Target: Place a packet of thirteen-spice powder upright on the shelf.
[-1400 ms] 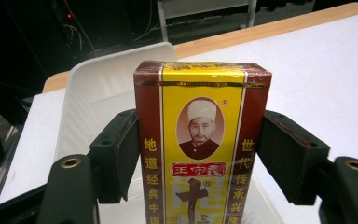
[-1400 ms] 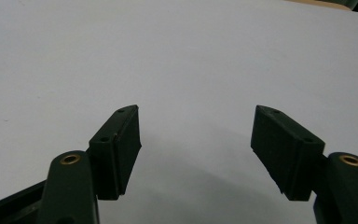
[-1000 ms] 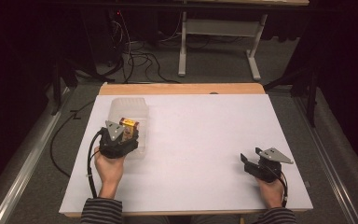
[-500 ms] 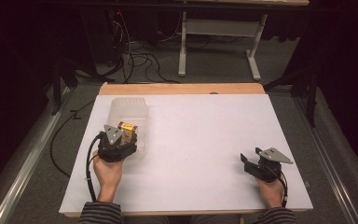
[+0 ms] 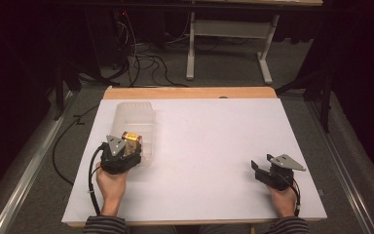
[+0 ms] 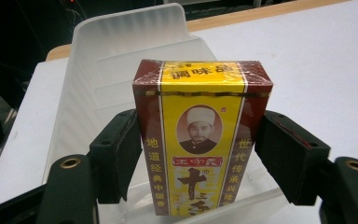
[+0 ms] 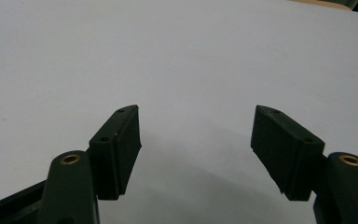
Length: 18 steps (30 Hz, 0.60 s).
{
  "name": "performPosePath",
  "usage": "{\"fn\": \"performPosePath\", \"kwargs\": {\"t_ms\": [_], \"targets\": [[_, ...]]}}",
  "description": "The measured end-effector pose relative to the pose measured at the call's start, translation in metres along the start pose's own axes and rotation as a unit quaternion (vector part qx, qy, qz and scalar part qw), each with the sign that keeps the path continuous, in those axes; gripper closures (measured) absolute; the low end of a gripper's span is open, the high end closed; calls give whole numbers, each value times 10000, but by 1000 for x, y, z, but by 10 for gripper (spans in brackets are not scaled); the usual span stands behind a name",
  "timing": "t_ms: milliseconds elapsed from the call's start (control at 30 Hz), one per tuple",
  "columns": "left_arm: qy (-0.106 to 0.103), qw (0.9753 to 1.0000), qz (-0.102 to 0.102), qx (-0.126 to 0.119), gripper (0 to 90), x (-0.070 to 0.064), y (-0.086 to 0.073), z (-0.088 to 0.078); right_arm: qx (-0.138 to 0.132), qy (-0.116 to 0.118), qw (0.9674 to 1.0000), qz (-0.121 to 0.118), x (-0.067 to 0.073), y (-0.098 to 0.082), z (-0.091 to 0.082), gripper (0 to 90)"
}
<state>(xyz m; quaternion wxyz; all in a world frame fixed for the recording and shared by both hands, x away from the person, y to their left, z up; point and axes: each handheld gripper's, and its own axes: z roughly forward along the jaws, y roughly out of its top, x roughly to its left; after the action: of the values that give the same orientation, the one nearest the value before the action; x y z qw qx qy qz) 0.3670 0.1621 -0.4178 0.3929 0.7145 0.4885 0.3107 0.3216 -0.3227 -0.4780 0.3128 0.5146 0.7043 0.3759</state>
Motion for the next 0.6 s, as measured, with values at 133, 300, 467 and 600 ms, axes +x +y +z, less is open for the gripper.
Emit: {"fn": "performPosePath", "kwargs": {"t_ms": [133,300,467,600], "targets": [[27,10000,-7,45,313,0,-2,-2,-15,6,10000,-11,0,0,0,336],[0,9999,-88,118,285,2,-3,-4,-22,3,10000,-21,0,0,0,335],[-20,9999,-101,111,274,2,-3,-5,-32,2,10000,10,0,0,0,335],[-9,9999,-77,121,267,2,-2,-7,-44,-4,10000,-25,0,0,0,335]]}}
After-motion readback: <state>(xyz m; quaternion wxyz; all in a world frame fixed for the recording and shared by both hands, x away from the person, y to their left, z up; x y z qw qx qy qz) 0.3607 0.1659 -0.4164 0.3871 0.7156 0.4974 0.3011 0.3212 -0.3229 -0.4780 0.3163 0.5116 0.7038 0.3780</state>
